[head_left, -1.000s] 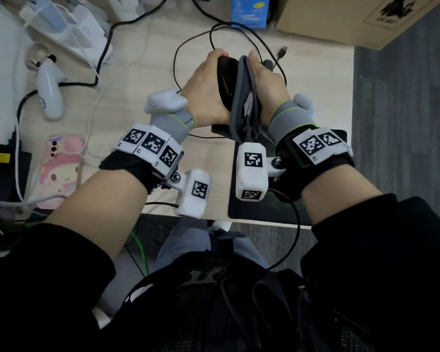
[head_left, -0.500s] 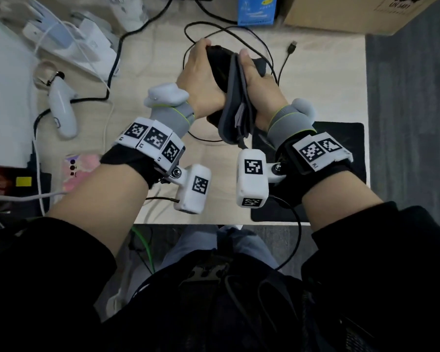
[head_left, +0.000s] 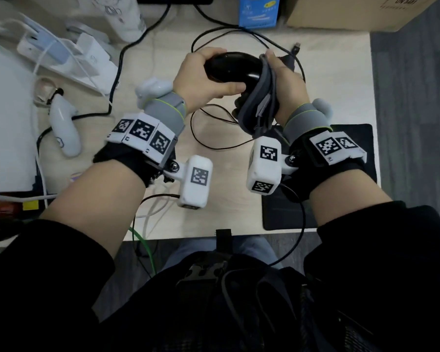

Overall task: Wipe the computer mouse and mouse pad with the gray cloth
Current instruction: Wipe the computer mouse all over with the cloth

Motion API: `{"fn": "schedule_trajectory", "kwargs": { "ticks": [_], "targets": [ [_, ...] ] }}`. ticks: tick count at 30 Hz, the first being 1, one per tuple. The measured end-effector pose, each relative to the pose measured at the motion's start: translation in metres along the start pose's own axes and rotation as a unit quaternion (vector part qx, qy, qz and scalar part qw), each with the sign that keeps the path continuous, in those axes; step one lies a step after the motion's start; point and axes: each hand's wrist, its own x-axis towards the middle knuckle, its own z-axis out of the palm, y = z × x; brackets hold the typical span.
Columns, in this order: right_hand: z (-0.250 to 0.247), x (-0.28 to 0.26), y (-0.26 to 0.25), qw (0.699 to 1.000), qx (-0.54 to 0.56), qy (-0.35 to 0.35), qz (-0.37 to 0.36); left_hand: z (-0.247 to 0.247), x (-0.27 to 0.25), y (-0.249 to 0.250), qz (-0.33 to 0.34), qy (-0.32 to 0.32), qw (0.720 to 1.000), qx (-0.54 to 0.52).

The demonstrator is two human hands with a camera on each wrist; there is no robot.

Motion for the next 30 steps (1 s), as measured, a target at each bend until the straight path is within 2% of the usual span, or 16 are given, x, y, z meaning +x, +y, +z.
{"fn": "schedule_trajectory", "kwargs": {
  "ticks": [4, 6, 8, 10, 13, 16, 18, 20, 24, 27, 30],
  "targets": [
    [0.012, 0.000, 0.001, 0.999, -0.003, -0.031, -0.019, 0.006, 0.006, 0.004, -0.020, 0.080, 0.994, 0.078],
    [0.019, 0.001, 0.003, 0.999, -0.007, -0.030, -0.022, 0.006, 0.007, 0.004, -0.019, 0.084, 0.990, 0.108],
    [0.021, 0.001, 0.000, 1.000, -0.004, 0.001, -0.014, 0.003, 0.006, 0.001, -0.002, 0.072, 0.992, 0.101],
    [0.017, 0.005, -0.002, 0.999, 0.024, 0.010, 0.024, -0.002, 0.003, -0.001, 0.017, 0.061, 0.996, 0.069],
    [0.010, 0.005, -0.002, 0.992, 0.055, -0.038, 0.103, -0.014, 0.003, -0.005, 0.026, 0.046, 0.999, 0.008],
    [0.005, 0.007, 0.009, 0.992, -0.045, -0.062, 0.099, -0.023, 0.008, -0.015, 0.005, 0.082, 0.997, 0.008],
    [0.002, 0.006, 0.018, 0.987, -0.107, -0.074, 0.098, -0.024, 0.011, -0.021, -0.011, 0.118, 0.992, 0.048],
    [-0.001, 0.001, 0.023, 0.975, -0.163, -0.105, 0.105, -0.022, 0.013, -0.025, -0.035, 0.128, 0.988, 0.085],
    [-0.010, -0.011, 0.032, 0.948, -0.213, -0.210, 0.110, -0.014, 0.011, -0.027, -0.058, 0.077, 0.978, 0.183],
    [-0.016, -0.020, 0.037, 0.949, -0.203, -0.229, 0.077, -0.005, 0.003, -0.033, -0.060, 0.044, 0.970, 0.231],
    [-0.021, -0.023, 0.047, 0.943, -0.217, -0.242, 0.077, 0.002, -0.009, -0.049, -0.082, 0.004, 0.973, 0.217]
  ]
}}
